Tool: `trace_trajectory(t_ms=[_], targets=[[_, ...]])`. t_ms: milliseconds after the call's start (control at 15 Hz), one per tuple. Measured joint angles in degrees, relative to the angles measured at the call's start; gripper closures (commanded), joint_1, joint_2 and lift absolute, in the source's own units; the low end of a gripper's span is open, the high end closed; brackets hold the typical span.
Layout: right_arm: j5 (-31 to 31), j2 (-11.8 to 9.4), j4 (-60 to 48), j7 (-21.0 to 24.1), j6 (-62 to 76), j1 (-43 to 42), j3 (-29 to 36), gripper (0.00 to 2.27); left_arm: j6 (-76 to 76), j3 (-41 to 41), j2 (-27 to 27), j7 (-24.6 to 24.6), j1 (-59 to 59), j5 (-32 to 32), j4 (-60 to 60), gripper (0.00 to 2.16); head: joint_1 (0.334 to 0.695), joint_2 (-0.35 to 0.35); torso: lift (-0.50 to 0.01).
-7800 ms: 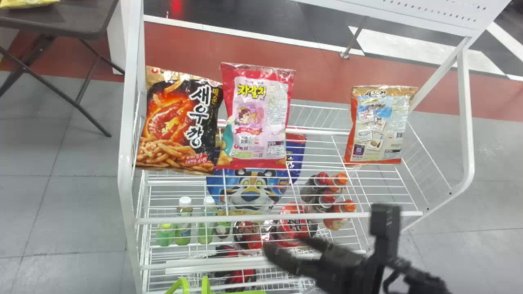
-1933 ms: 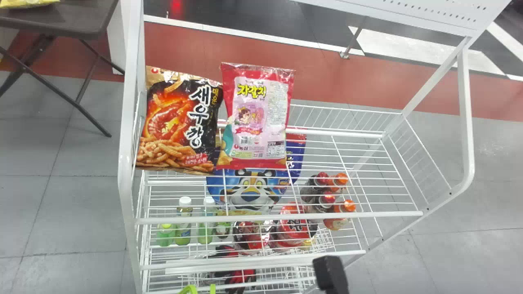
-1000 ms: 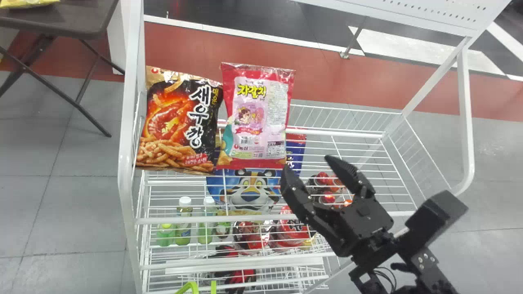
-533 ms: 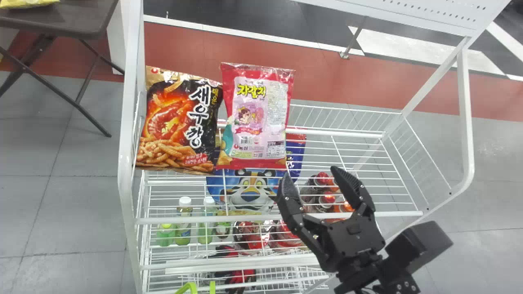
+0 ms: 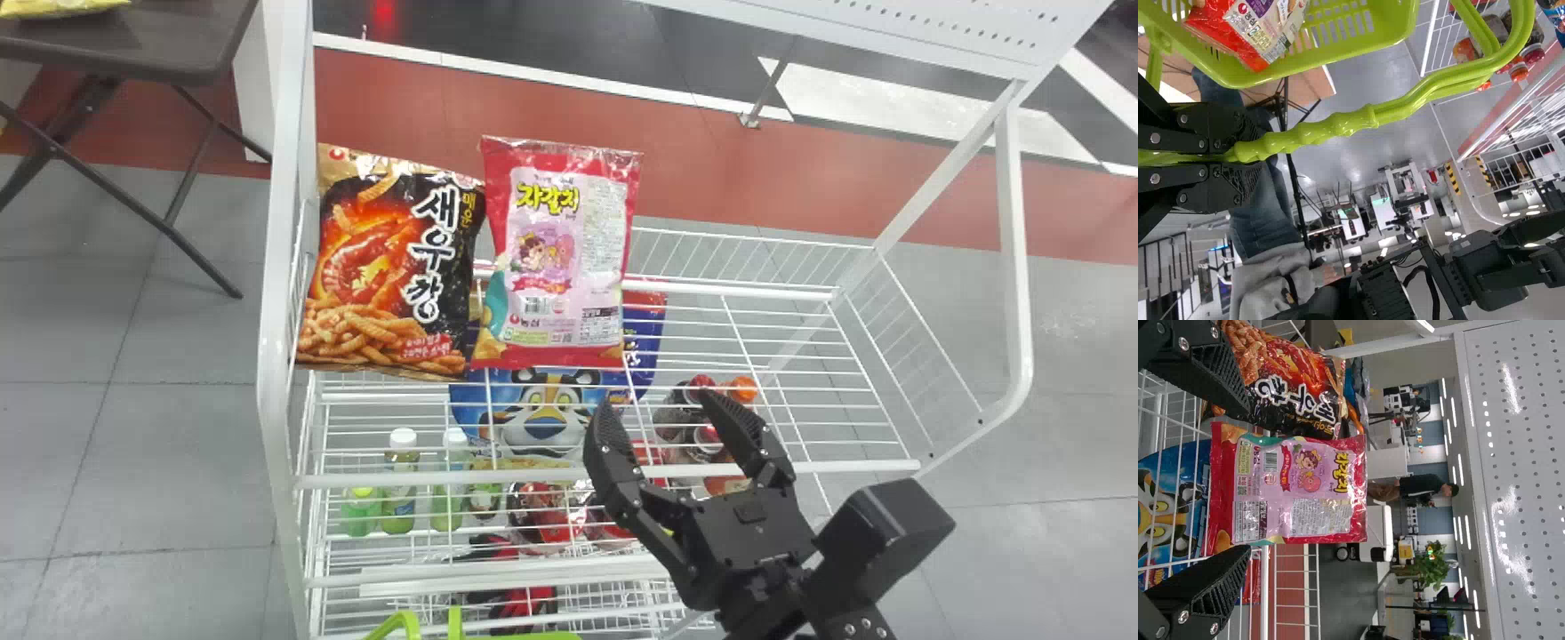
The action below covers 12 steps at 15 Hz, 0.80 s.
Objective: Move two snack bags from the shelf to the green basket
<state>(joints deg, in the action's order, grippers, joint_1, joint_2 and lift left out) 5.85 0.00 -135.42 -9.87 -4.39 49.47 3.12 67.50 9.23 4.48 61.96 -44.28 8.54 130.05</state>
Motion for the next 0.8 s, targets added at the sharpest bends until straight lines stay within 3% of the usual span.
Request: trace_trajectory(t_ms=[800], targets=[[-0.1, 0.0, -0.08, 1.17, 0.7, 0.3, -1.83, 0.09, -0.04, -0.14, 0.17, -0.18, -1.11, -0.18, 1.3, 2.15, 0.695, -0.35, -0.016]])
